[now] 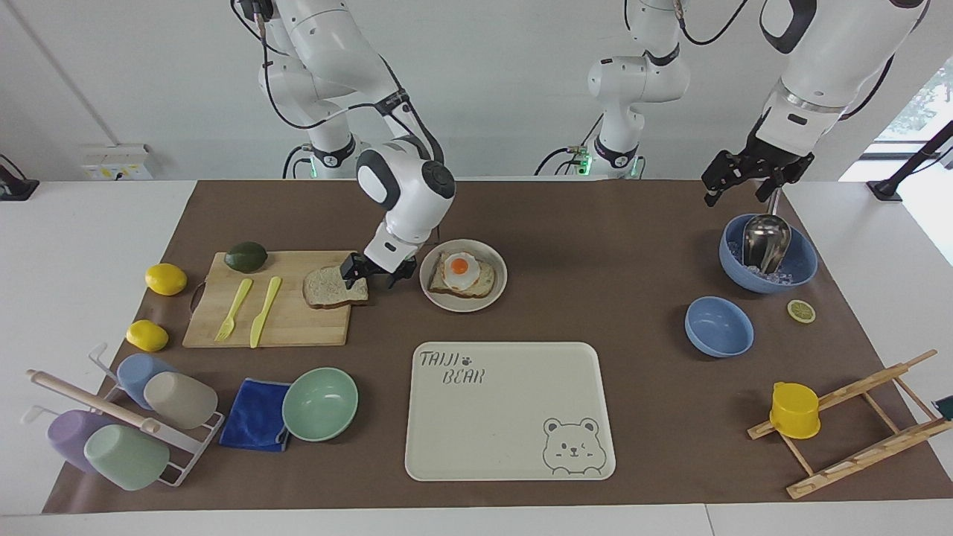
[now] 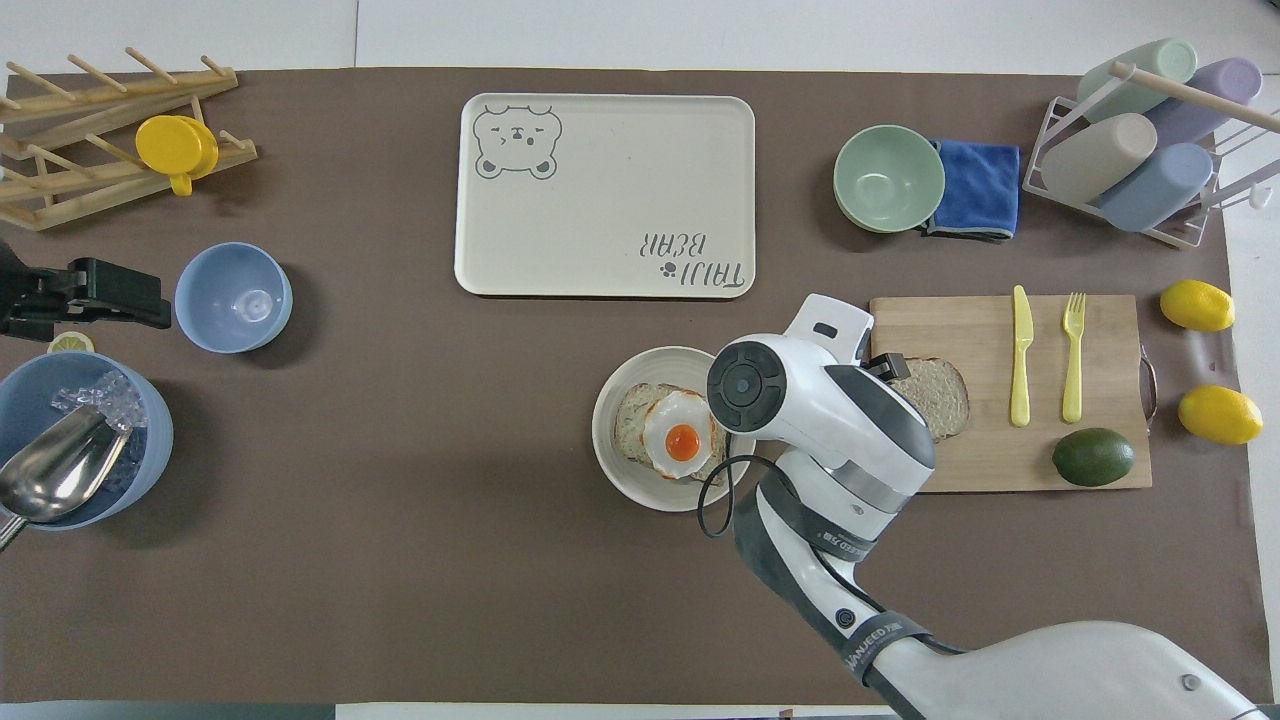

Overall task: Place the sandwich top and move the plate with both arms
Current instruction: 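Grasp the bread slice on the cutting board with the right gripper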

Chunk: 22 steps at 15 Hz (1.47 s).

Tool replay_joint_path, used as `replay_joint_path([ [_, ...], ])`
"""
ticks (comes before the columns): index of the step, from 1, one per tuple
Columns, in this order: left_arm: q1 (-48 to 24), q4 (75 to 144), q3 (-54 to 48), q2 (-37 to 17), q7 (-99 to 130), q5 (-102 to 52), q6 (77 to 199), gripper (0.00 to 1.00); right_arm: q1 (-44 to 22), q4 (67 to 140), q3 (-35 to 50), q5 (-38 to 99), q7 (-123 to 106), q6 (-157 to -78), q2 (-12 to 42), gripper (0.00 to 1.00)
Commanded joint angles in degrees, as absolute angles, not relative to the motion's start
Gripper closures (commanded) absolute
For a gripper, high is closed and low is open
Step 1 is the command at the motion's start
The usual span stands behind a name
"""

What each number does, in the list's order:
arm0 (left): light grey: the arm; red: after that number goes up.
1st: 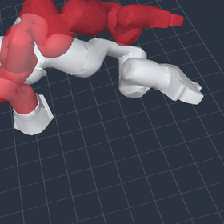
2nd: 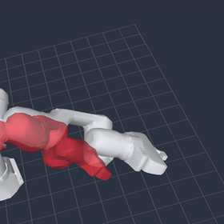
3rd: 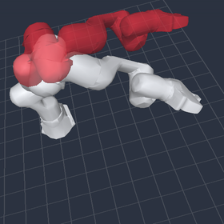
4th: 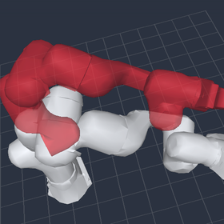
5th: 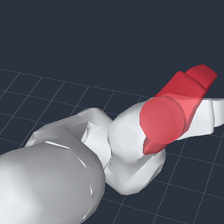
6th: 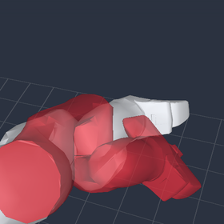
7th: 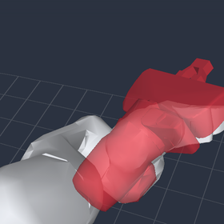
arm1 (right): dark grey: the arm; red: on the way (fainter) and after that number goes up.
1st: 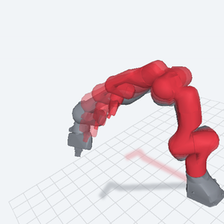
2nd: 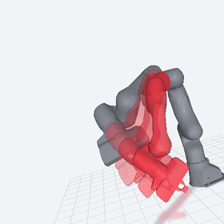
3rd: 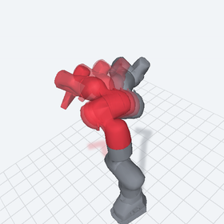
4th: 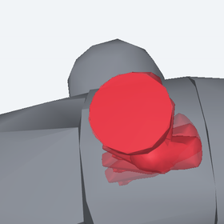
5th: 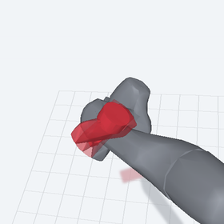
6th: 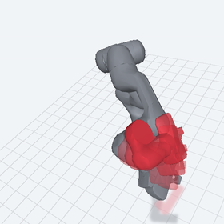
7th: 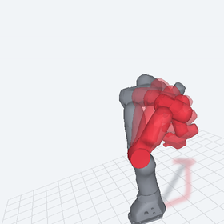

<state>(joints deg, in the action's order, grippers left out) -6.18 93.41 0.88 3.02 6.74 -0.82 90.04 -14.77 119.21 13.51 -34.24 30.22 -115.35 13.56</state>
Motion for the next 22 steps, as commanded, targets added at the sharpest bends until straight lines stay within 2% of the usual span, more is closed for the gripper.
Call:
replay_joint_path([
  [1, -5.62, 95.36, 0.44, 4.75, 6.5, -0.79, 90.53, 0.0, -14.33, 121.9, 13.8, -35.95, 32.96, -117.16, 12.92, 0.0],
  [4, -5.71, 95.36, 0.44, 4.75, 6.68, -0.79, 90.53, 0.0, -13.89, 122.52, 13.71, -36.03, 33.75, -117.16, 12.83, 0.0],
  [6, -5.71, 95.36, 0.44, 4.75, 6.77, -0.79, 90.53, 0.0, -13.8, 124.62, 13.71, -37.69, 34.01, -118.82, 12.39, 0.11],
  [9, -5.71, 95.36, 0.44, 4.75, 6.77, -0.79, 90.53, 0.0, -13.71, 125.42, 13.71, -38.49, 35.33, -119.18, 12.13, 0.13],
  [10, -5.71, 95.36, 0.44, 4.75, 6.77, -0.79, 90.53, 0.0, -13.71, 125.77, 13.71, -38.76, 35.42, -119.18, 11.95, 0.2],
  [13, -5.89, 95.36, 0.44, 4.75, 6.86, -0.79, 90.7, 0.0, -13.8, 126.91, 13.71, -40.6, 35.51, -118.57, 11.43, 0.29],
  [15, -5.89, 95.36, 0.44, 4.75, 6.94, -0.79, 90.7, 0.0, -13.71, 127.96, 13.62, -41.74, 35.59, -118.65, 11.08, 0.42],
  [17, -5.89, 95.36, 0.44, 4.75, 6.94, -0.79, 90.7, 0.0, -13.71, 128.84, 13.71, -42.45, 35.77, -118.65, 10.81, 0.48],
  [18, -5.89, 95.36, 0.44, 4.75, 7.03, -0.79, 90.7, 0.0, -13.71, 128.93, 13.62, -42.54, 35.77, -118.57, 10.38, 0.55],
  [20, -6.06, 95.36, 0.44, 4.75, 7.03, -0.79, 90.62, 0.0, -13.71, 128.76, 13.71, -42.63, 35.42, -118.21, 10.28, 1.0],
  [22, -6.06, 95.36, 0.35, 4.75, 7.03, -0.79, 90.7, 0.0, -13.62, 127.45, 13.71, -42.63, 34.81, -117.6, 10.28, 1.0],
])
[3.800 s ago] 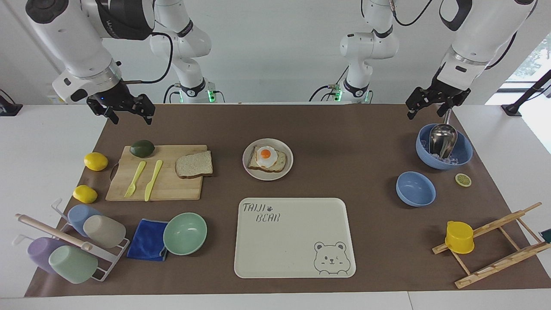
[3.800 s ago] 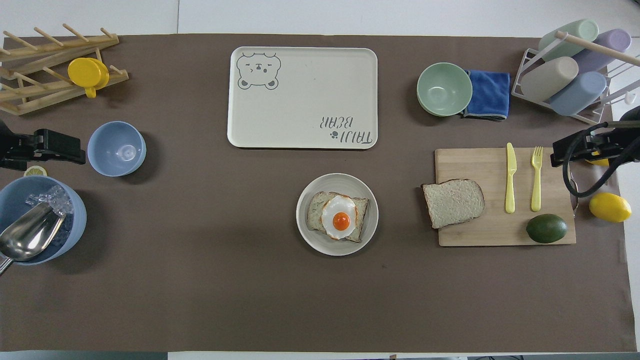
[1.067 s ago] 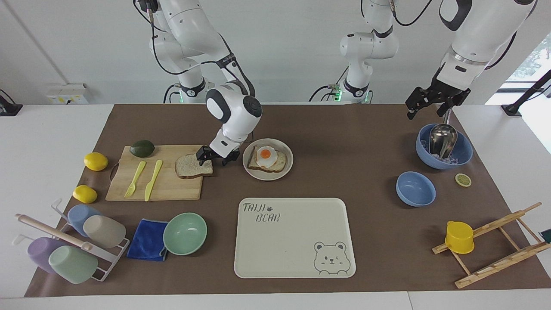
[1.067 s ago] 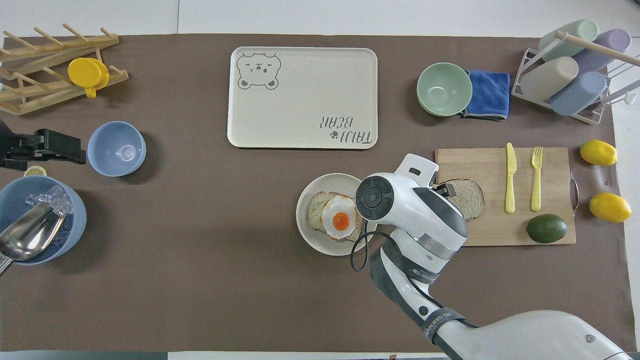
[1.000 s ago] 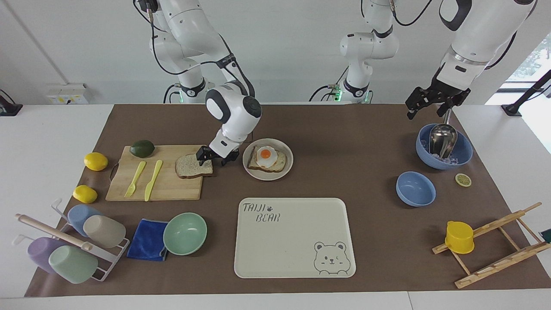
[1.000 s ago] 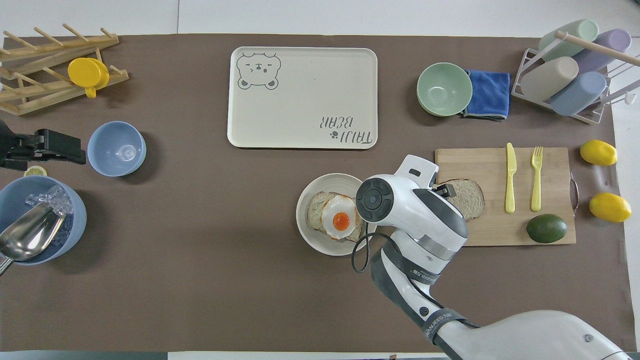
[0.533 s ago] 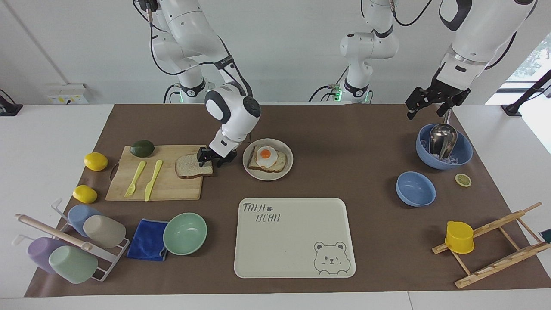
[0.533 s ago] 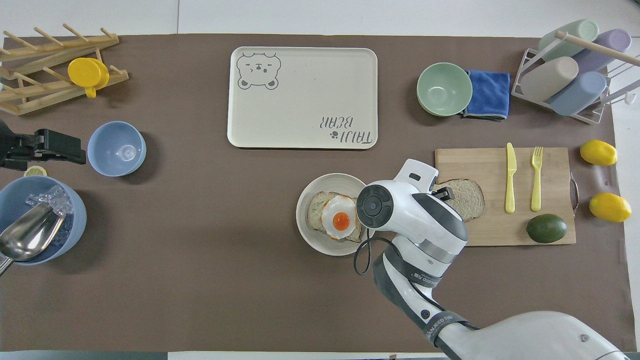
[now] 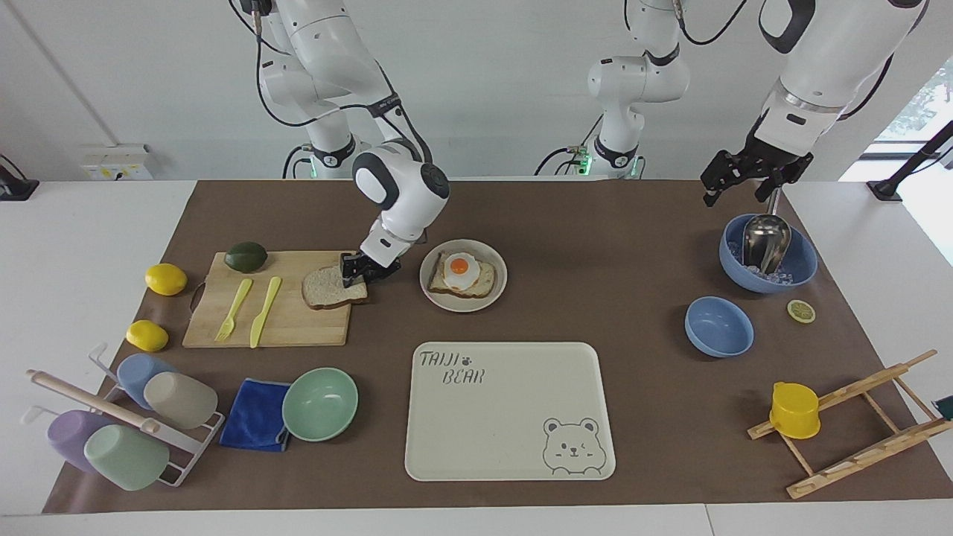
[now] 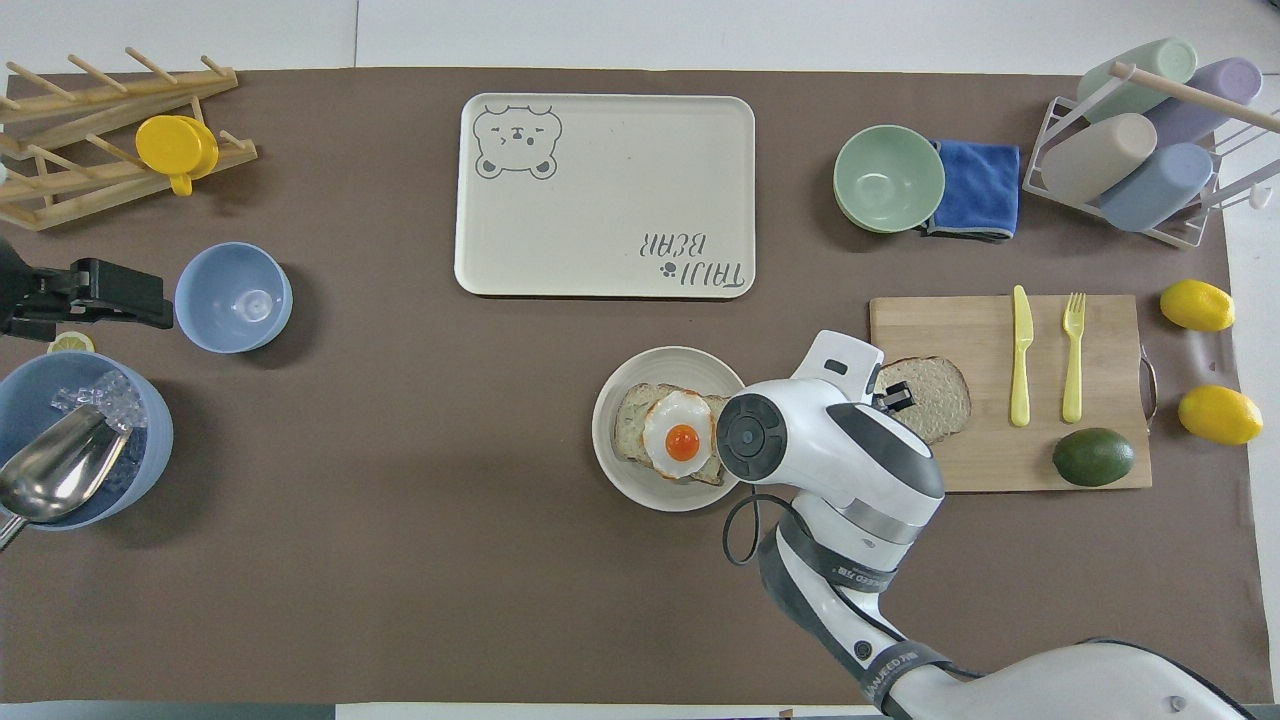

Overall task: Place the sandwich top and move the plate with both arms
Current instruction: 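Carry the bread slice over the egg on the white plate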

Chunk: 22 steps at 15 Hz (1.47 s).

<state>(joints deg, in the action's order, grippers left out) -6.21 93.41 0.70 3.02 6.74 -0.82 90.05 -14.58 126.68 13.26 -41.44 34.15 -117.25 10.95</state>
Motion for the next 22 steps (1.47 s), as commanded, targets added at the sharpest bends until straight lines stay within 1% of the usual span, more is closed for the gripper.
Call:
replay_joint_path([
  [1, -6.06, 95.36, 0.44, 4.75, 7.03, -0.79, 90.7, 0.0, -13.71, 126.48, 13.71, -42.63, 34.11, -117.08, 10.37, 1.0],
  [4, -6.15, 95.36, 0.35, 4.75, 7.12, -0.79, 90.7, 0.0, -14.5, 119.21, 14.06, -38.78, 31.74, -112.17, 12.03, 1.0],
  [5, -6.15, 95.27, 0.35, 4.75, 7.12, -0.79, 90.7, 0.0, -15.2, 114.66, 14.32, -35.02, 30.16, -109.1, 13.26, 1.0],
  [8, -6.15, 95.36, 0.35, 4.75, 7.12, -0.79, 90.7, 0.0, -19.93, 97.61, 14.94, -27.18, 27.77, -93.83, 18.35, 1.0],
  [9, -6.15, 95.36, 0.35, 4.75, 7.12, -0.79, 90.7, 0.0, -21.69, 93.64, 14.94, -24.64, 27.86, -91.0, 19.5, 1.0],
  [11, -6.15, 95.36, 0.35, 4.75, 7.12, -0.79, 90.7, 0.0, -25.64, 88.35, 14.94, -23.82, 28.04, -88.08, 21.26, 1.0],
  [12, -6.15, 95.36, 0.35, 4.75, 7.12, -0.79, 90.7, 0.0, -27.49, 87.11, 14.94, -23.91, 28.3, -87.81, 21.62, 1.0],
  [14, -6.15, 95.36, 0.26, 4.75, 7.21, -0.79, 90.7, 0.0, -31.18, 87.19, 14.94, -24.0, 28.91, -88.76, 21.62, 1.0],
  [15, -6.15, 95.36, 0.35, 4.75, 7.21, -0.79, 90.7, 0.0, -31.81, 87.27, 14.94, -23.73, 30.13, -89.9, 21.71, 1.0],
  [18, -6.15, 95.36, 0.35, 4.75, 7.12, -0.79, 90.7, 0.0, -31.99, 90.51, 14.94, -24.34, 32.25, -93.68, 21.8, 1.0],
  [22, -6.15, 95.36, 0.35, 4.75, 7.21, -0.79, 90.7, 0.0, -31.9, 93.25, 14.85, -25.31, 34.0, -96.15, 21.88, 1.0],
])
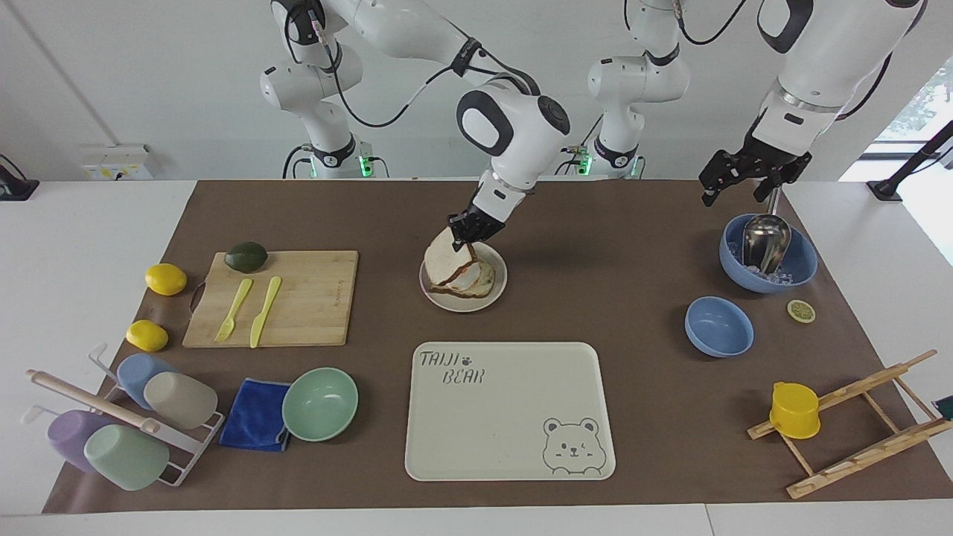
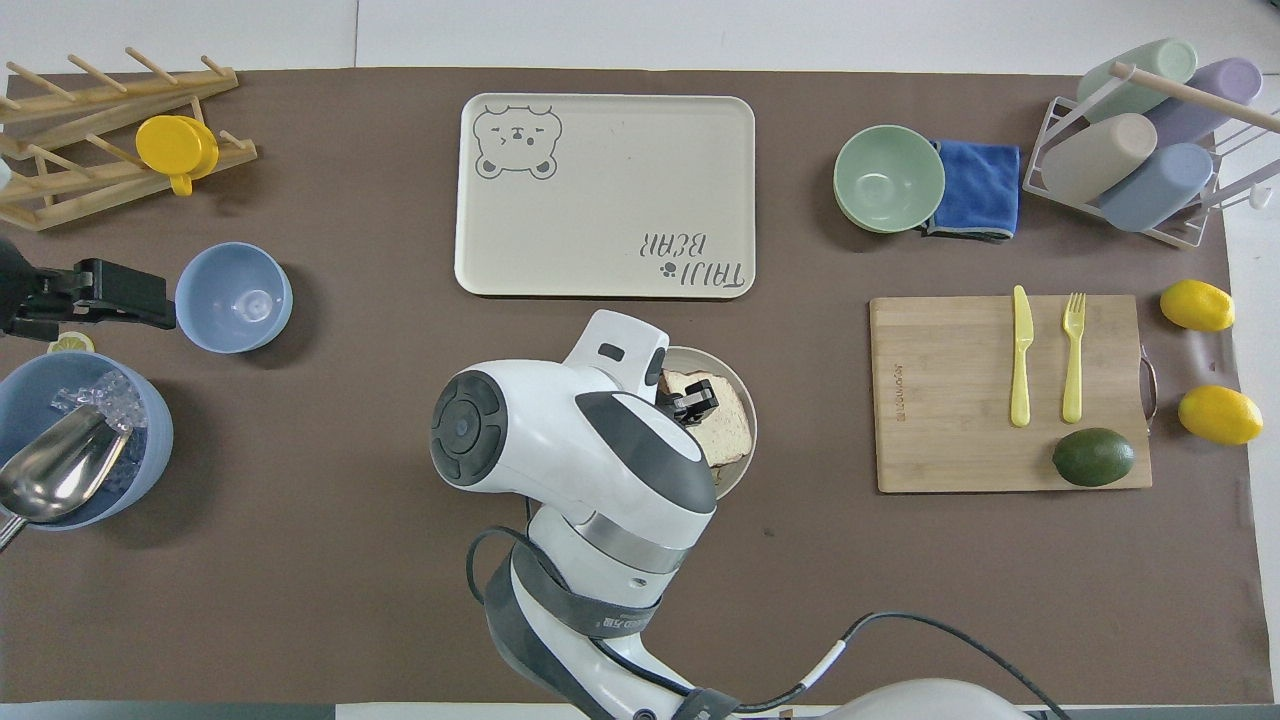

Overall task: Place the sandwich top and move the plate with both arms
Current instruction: 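Carry the bread slice over the egg on the white plate, then lower the bread onto the egg and open the right gripper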

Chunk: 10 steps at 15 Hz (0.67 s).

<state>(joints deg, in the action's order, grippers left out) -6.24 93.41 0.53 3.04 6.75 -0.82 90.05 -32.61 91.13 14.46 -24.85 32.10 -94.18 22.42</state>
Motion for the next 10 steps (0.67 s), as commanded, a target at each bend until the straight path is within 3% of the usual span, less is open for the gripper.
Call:
replay_joint_path([
  [1, -6.15, 95.36, 0.35, 4.75, 7.21, -0.79, 90.7, 0.0, -31.99, 93.34, 14.85, -25.66, 35.14, -96.5, 22.23, 1.0],
  [10, -6.15, 95.36, 0.26, 4.75, 7.21, -0.79, 90.7, 0.0, -32.17, 97.81, 14.85, -25.49, 38.67, -104.65, 23.2, 1.0],
])
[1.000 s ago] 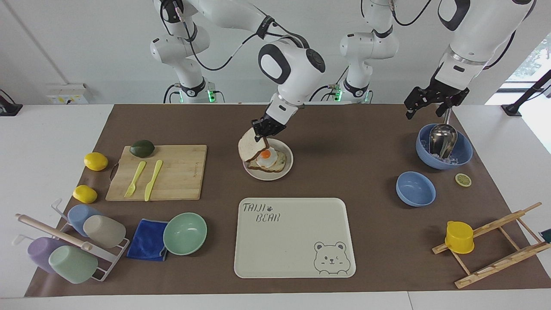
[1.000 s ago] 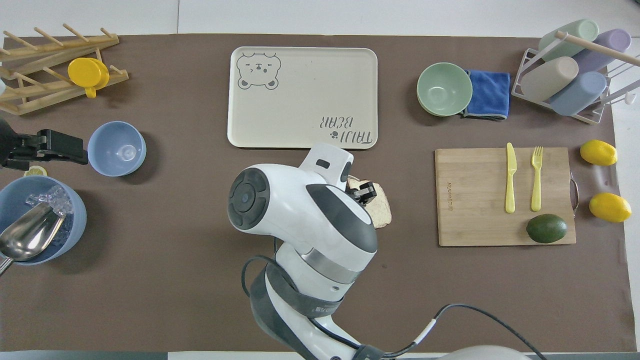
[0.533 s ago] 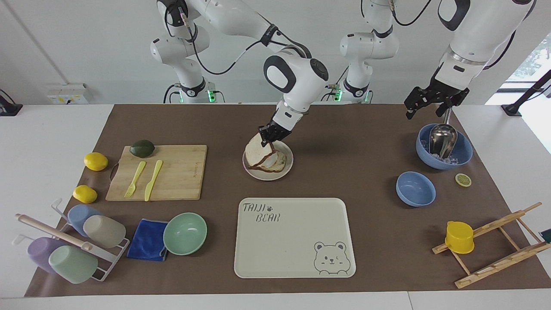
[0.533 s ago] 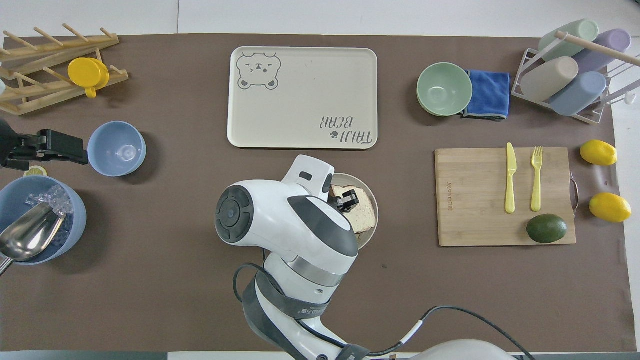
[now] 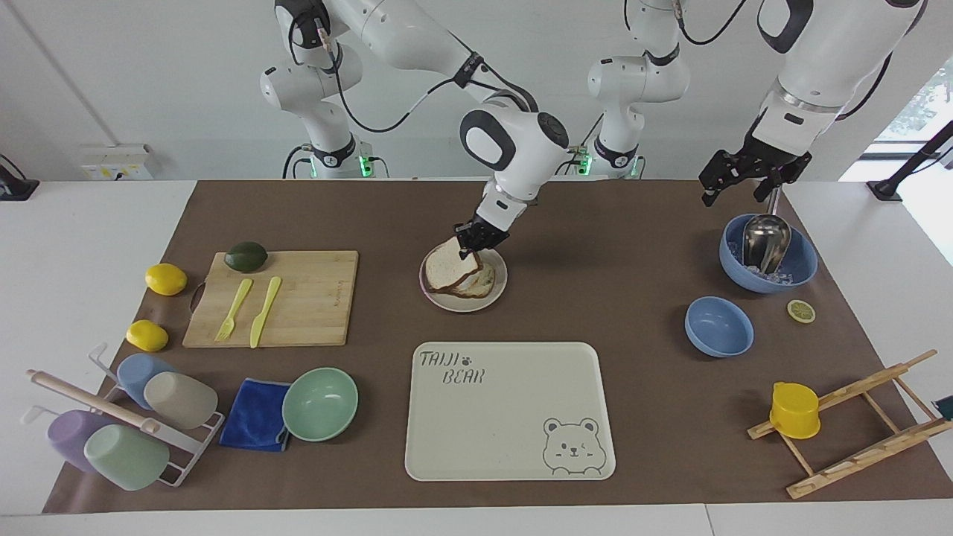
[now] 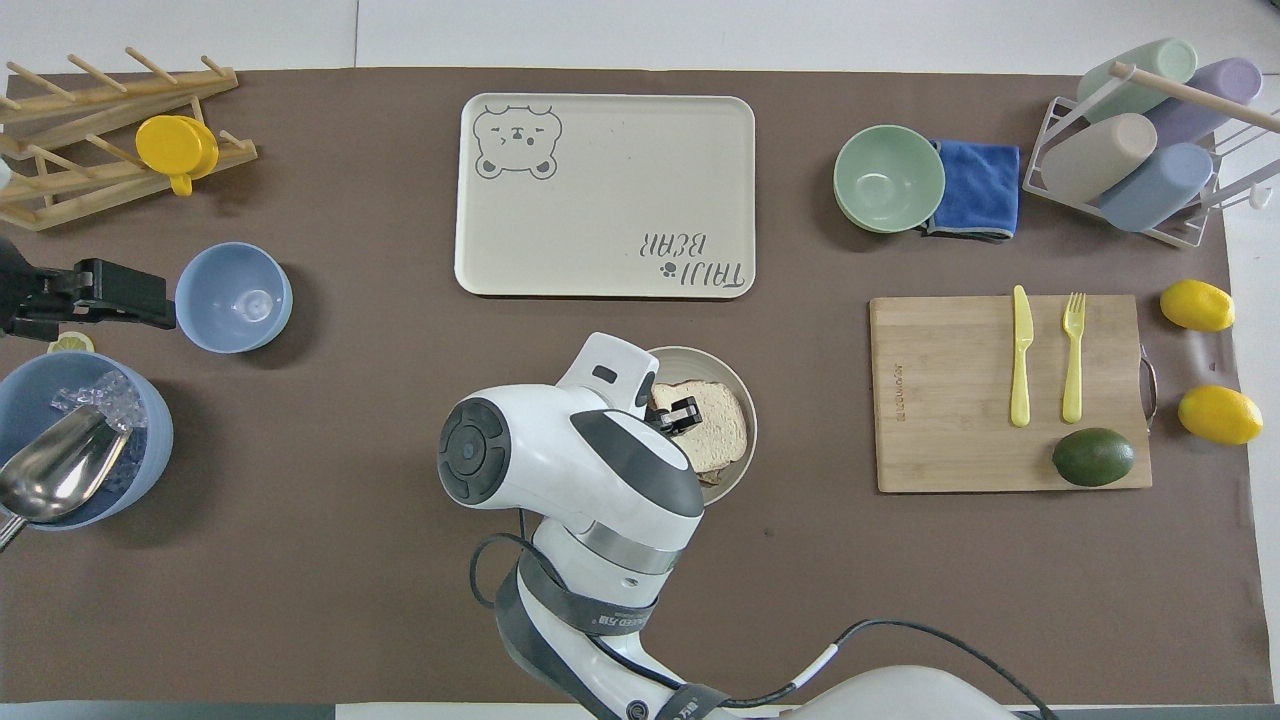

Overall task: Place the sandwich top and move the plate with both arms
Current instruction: 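Lower the bread onto the egg and open the right gripper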

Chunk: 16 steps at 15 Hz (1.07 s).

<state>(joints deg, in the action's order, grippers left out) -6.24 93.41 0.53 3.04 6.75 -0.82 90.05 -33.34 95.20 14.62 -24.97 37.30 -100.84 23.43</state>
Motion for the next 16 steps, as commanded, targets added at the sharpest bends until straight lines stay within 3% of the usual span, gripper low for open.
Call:
replay_joint_path([
  [1, -6.15, 95.36, 0.26, 4.75, 7.12, -0.79, 90.7, 0.0, -31.99, 98.69, 14.94, -25.4, 38.76, -106.5, 23.2, 1.0],
  [5, -6.15, 95.71, 0.26, 4.92, 7.12, -0.79, 90.7, 0.0, -31.64, 100.1, 14.94, -24.79, 40.95, -111.25, 23.29, 0.86],
  [6, -6.15, 95.8, 0.26, 5.01, 7.12, -0.79, 90.7, 0.0, -31.55, 100.8, 14.94, -24.7, 40.96, -112.4, 23.29, 0.73],
  [7, -6.15, 95.8, 0.35, 5.01, 7.12, -0.79, 90.79, 0.0, -31.38, 101.68, 14.94, -24.61, 40.96, -114.15, 23.2, 0.52],
  [13, -6.06, 95.97, 0.35, 5.1, 7.21, -0.79, 91.05, 0.0, -30.68, 98.1, 14.94, -18.12, 40.43, -115.14, 22.77, 0.16],
  [14, -6.06, 96.15, 0.35, 5.1, 7.29, -0.79, 91.05, 0.0, -29.46, 97.39, 14.94, -16.71, 40.26, -114.53, 22.15, 0.03],
  [16, -6.06, 96.15, 0.35, 5.1, 7.29, -0.79, 91.05, 0.0, -28.13, 96.25, 14.85, -12.85, 38.86, -112.86, 19.87, 0.0],
])
